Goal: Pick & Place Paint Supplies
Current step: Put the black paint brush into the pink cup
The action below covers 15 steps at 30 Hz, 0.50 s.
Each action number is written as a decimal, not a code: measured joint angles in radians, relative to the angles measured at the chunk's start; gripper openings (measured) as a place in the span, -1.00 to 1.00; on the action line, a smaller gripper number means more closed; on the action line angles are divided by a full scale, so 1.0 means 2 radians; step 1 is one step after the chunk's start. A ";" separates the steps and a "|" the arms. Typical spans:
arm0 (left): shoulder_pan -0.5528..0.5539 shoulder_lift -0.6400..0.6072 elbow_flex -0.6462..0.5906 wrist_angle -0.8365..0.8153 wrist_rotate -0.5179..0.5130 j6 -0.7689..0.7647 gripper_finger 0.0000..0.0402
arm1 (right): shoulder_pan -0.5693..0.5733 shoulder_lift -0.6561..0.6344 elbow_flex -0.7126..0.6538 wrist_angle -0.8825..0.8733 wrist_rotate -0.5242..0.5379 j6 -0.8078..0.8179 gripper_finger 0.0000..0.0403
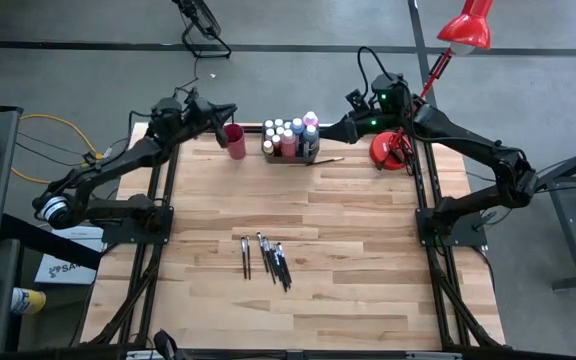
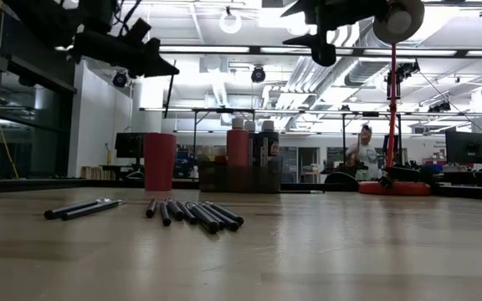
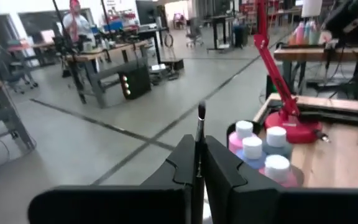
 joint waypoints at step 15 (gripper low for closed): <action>0.000 0.006 -0.066 0.030 -0.058 -0.028 -0.82 | 0.000 0.000 0.000 -0.043 0.066 -0.065 0.14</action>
